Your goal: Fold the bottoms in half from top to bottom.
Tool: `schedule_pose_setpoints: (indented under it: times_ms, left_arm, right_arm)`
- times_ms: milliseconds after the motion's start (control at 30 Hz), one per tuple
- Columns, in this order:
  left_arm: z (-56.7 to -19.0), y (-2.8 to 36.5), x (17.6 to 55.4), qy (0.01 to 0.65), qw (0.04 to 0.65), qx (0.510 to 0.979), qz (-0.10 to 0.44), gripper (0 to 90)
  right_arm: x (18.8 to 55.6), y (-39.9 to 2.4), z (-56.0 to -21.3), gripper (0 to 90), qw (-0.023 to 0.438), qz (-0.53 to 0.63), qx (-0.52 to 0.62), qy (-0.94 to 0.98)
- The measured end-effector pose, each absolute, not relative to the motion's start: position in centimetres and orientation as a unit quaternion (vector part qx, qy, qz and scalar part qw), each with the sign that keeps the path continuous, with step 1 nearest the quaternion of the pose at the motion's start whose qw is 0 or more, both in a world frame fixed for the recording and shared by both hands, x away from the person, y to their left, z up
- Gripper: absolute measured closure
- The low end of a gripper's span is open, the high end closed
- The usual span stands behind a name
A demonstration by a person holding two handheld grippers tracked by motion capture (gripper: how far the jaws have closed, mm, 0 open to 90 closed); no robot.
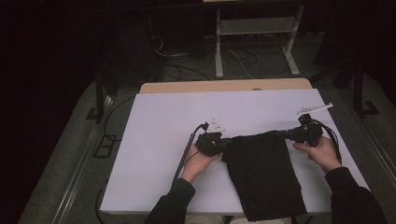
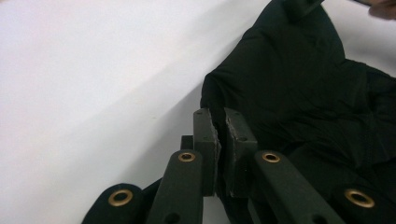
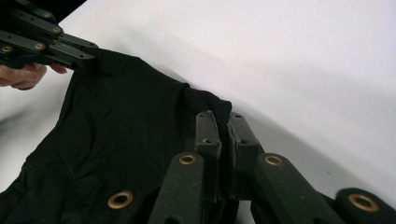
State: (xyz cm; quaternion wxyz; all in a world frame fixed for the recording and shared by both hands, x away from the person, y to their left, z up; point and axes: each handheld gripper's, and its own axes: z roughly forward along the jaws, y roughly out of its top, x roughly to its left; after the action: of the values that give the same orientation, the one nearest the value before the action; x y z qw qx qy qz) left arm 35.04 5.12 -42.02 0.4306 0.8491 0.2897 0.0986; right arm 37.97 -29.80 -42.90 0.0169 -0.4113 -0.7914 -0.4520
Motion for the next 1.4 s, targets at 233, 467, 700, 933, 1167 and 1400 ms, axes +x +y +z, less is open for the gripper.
schedule_pose_setpoints:
  times_ms: [233,467,700,933,1167,1400]
  left_arm:
    - [-39.8,5.9,35.4,0.28,0.435,0.848,0.115,84.0]
    - [-38.0,6.9,36.0,0.277,0.439,0.844,0.136,84.0]
    - [-36.8,8.3,37.1,0.28,0.443,0.837,0.154,84.0]
    - [-36.0,9.8,38.0,0.302,0.466,0.815,0.165,84.1]
    - [-35.2,10.6,39.5,0.313,0.467,0.808,0.176,84.1]
    - [-35.0,11.0,41.5,0.326,0.462,0.804,0.183,84.1]
  right_arm:
    - [37.9,-29.4,-42.2,83.4,0.012,-0.46,-0.413,-0.786]
    - [38.1,-28.2,-40.8,83.4,0.003,-0.468,-0.405,-0.785]
    - [39.2,-26.7,-39.9,83.4,-0.002,-0.464,-0.413,-0.784]
    - [40.5,-24.9,-38.8,83.4,-0.007,-0.462,-0.42,-0.781]
    - [42.1,-23.6,-37.4,83.4,-0.02,-0.452,-0.42,-0.787]
    - [43.7,-22.6,-36.6,83.4,-0.032,-0.449,-0.423,-0.787]
